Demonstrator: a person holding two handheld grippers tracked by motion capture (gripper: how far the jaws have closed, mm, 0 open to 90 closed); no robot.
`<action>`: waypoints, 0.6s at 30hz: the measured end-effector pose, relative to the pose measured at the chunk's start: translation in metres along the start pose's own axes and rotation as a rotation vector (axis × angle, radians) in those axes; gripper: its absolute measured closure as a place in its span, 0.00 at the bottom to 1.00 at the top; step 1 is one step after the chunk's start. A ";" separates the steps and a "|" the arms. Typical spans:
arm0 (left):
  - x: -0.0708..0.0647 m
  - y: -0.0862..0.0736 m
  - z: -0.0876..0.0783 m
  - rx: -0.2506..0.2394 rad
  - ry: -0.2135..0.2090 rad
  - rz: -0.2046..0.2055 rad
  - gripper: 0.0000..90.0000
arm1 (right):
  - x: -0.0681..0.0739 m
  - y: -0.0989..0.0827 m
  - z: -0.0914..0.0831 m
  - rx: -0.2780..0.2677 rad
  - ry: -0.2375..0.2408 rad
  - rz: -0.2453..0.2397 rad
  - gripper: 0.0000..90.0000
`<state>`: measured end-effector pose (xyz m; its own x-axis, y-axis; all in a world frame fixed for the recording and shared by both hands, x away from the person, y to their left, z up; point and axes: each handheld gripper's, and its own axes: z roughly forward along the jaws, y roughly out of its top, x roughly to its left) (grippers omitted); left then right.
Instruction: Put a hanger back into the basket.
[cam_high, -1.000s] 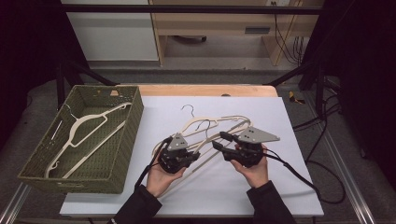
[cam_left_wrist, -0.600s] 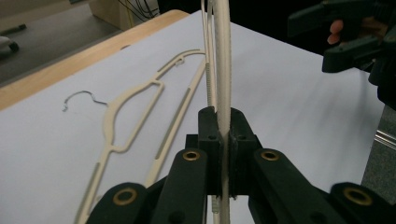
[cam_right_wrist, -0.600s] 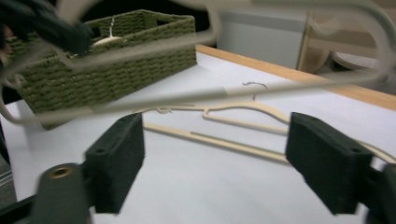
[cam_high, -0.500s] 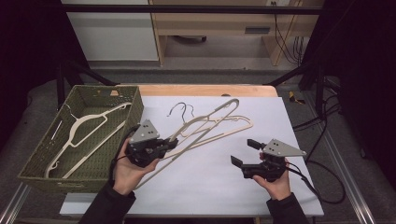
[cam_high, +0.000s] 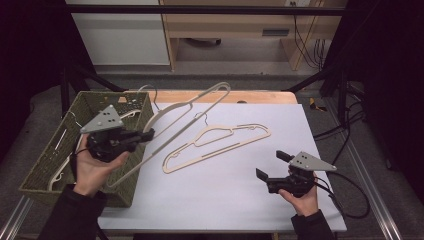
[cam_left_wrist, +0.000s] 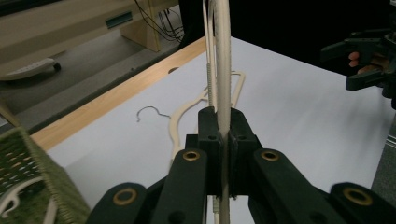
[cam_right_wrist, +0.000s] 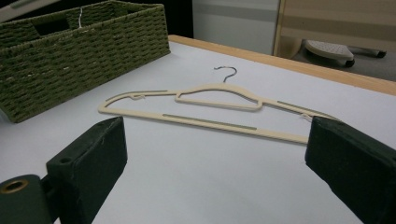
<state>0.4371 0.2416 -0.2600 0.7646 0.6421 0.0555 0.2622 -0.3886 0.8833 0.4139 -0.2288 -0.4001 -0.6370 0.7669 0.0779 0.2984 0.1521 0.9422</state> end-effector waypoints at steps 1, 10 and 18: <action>0.003 0.000 -0.003 -0.004 0.006 -0.009 0.96 | -0.001 0.000 0.000 0.000 -0.001 -0.002 0.07; 0.051 -0.014 -0.038 0.037 0.092 -0.019 0.96 | -0.001 0.000 -0.001 -0.004 -0.006 -0.002 0.06; 0.088 -0.044 -0.054 0.052 0.166 -0.057 0.96 | -0.001 0.000 0.000 -0.001 -0.008 0.003 0.06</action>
<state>0.4610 0.3515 -0.2689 0.6412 0.7626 0.0854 0.3357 -0.3788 0.8624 0.4146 -0.2298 -0.3997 -0.6304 0.7723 0.0783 0.2997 0.1491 0.9423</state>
